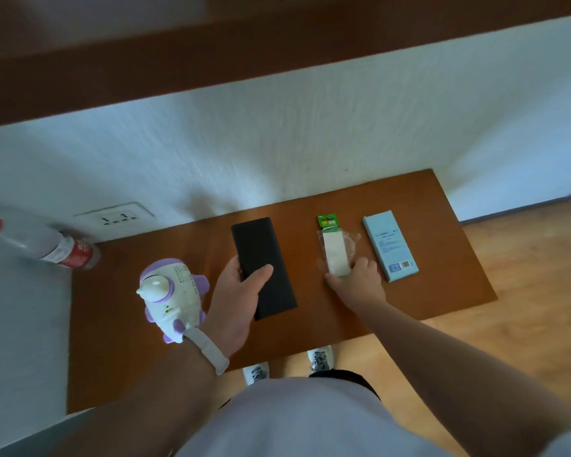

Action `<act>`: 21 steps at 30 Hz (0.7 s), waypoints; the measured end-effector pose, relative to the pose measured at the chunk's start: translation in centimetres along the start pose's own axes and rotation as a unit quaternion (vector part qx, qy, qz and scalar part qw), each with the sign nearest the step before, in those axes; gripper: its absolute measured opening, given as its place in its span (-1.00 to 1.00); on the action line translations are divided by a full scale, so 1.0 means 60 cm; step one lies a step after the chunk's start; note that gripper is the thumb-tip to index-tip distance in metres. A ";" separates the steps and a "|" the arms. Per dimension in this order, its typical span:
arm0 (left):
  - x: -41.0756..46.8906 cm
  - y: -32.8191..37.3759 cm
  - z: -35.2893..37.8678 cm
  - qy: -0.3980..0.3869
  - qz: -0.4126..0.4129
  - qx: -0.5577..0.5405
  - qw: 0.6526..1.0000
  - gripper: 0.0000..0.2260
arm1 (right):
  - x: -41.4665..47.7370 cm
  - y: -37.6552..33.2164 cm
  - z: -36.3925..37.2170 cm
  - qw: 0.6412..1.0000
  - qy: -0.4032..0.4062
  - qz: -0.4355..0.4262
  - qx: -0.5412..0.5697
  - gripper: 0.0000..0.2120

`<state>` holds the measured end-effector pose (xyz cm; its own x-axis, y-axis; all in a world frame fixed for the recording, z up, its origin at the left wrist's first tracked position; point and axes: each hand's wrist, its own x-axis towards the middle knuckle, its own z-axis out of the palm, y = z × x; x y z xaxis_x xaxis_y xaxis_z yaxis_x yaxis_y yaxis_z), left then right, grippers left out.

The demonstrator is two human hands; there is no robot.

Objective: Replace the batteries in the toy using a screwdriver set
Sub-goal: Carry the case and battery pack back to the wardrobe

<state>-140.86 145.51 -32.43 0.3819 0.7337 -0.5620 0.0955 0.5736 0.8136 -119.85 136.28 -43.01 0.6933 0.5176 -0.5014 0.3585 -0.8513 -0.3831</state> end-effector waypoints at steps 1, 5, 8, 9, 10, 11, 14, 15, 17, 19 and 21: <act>-0.001 0.001 -0.002 -0.001 0.000 0.001 1.000 -0.77 | 0.000 -0.005 0.003 1.000 0.006 -0.005 -0.017 -0.27; -0.005 0.002 -0.009 0.003 0.001 0.009 1.000 -0.79 | 0.005 -0.016 0.008 0.999 -0.001 -0.006 -0.036 -0.29; -0.006 0.005 -0.013 0.006 -0.002 0.013 1.000 -0.79 | 0.008 -0.014 0.006 1.000 -0.003 -0.004 -0.018 -0.31; -0.006 0.005 -0.013 0.008 -0.004 0.014 1.000 -0.79 | 0.008 -0.012 0.004 1.000 0.002 -0.005 -0.011 -0.32; -0.006 0.006 -0.013 0.008 -0.005 0.013 1.000 -0.79 | 0.008 -0.009 0.001 1.000 0.012 -0.009 -0.004 -0.33; -0.006 0.006 -0.012 0.007 -0.006 0.012 1.000 -0.79 | 0.008 -0.005 -0.003 1.000 0.025 -0.014 0.003 -0.34; -0.006 0.008 -0.006 -0.001 -0.010 0.011 1.000 -0.78 | 0.013 0.013 -0.026 0.997 0.071 -0.028 0.012 -0.39; -0.006 0.008 -0.003 -0.003 -0.011 0.012 1.000 -0.78 | 0.018 0.022 -0.037 0.997 0.079 -0.024 0.009 -0.41; -0.007 0.006 0.006 -0.005 -0.012 0.015 1.000 -0.78 | 0.031 0.045 -0.061 0.996 0.092 -0.011 -0.002 -0.43; -0.008 0.004 0.016 -0.009 -0.011 0.022 1.000 -0.78 | 0.045 0.070 -0.084 0.994 0.105 0.001 -0.012 -0.42; -0.010 0.000 0.025 -0.012 -0.011 0.031 0.999 -0.77 | 0.057 0.091 -0.101 0.994 0.107 0.010 -0.013 -0.38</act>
<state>-139.69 144.49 -31.85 0.4001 0.7116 -0.5776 0.1612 0.5658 0.8087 -111.70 132.86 -42.11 0.8162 0.4735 -0.3311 0.3583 -0.8643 -0.3529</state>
